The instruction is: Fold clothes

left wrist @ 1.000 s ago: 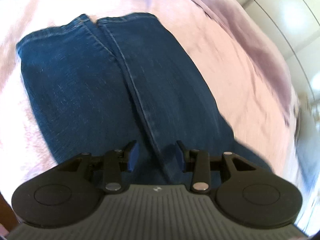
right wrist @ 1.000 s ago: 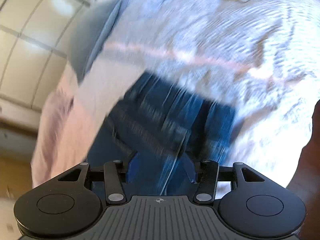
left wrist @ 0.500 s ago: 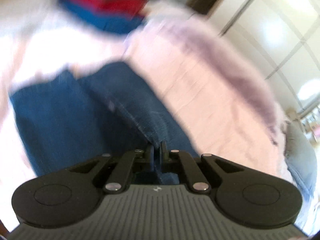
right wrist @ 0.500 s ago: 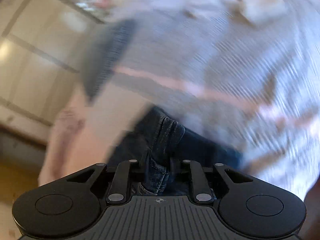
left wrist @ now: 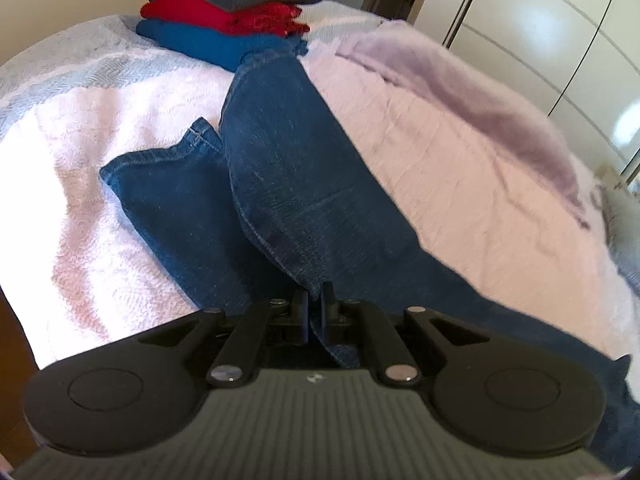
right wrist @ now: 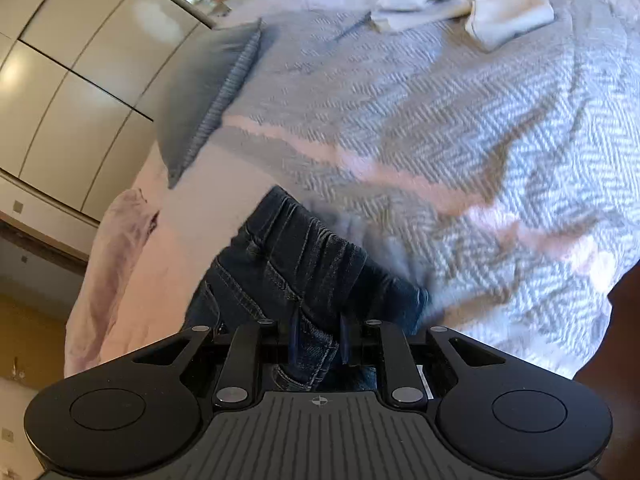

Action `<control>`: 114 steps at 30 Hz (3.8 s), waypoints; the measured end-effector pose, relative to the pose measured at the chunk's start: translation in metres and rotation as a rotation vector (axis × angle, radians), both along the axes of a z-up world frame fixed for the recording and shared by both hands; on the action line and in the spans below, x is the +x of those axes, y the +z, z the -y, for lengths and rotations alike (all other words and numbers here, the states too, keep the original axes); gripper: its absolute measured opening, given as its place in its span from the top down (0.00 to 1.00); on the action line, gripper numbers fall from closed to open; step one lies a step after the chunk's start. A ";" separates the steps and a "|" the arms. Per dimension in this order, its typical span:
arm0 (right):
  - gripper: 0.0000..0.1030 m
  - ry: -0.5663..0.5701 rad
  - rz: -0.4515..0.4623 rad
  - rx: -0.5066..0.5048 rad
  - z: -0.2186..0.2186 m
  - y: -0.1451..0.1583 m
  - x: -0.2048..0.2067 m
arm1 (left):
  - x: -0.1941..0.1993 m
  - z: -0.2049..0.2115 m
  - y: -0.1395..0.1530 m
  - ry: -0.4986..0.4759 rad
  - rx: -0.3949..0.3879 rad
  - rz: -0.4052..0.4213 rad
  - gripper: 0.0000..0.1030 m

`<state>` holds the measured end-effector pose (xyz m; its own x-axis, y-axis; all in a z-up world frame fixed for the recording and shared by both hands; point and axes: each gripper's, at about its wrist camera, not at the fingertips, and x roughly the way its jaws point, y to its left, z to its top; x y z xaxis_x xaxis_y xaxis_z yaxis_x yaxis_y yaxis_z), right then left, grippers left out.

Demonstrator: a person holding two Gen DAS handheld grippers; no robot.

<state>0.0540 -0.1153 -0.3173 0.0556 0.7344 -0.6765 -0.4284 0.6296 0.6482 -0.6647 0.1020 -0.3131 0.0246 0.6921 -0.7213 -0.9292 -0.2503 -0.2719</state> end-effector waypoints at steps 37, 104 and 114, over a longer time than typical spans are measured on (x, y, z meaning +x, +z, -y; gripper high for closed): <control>0.79 -0.035 0.035 -0.204 -0.015 -0.017 -0.009 | -0.107 0.006 -0.028 0.302 0.038 0.445 0.68; 0.67 -0.030 0.146 -0.274 -0.038 -0.021 -0.023 | -0.097 -0.056 0.010 0.158 -0.160 -0.309 0.80; 0.67 -0.039 0.100 -0.189 -0.023 -0.017 -0.016 | -0.016 -0.041 0.022 -0.088 -0.113 -0.351 0.80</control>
<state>0.0379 -0.0925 -0.3346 0.1549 0.5907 -0.7919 -0.4578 0.7532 0.4723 -0.6811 0.1427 -0.2912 -0.1818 0.6137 -0.7683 -0.9801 -0.1761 0.0913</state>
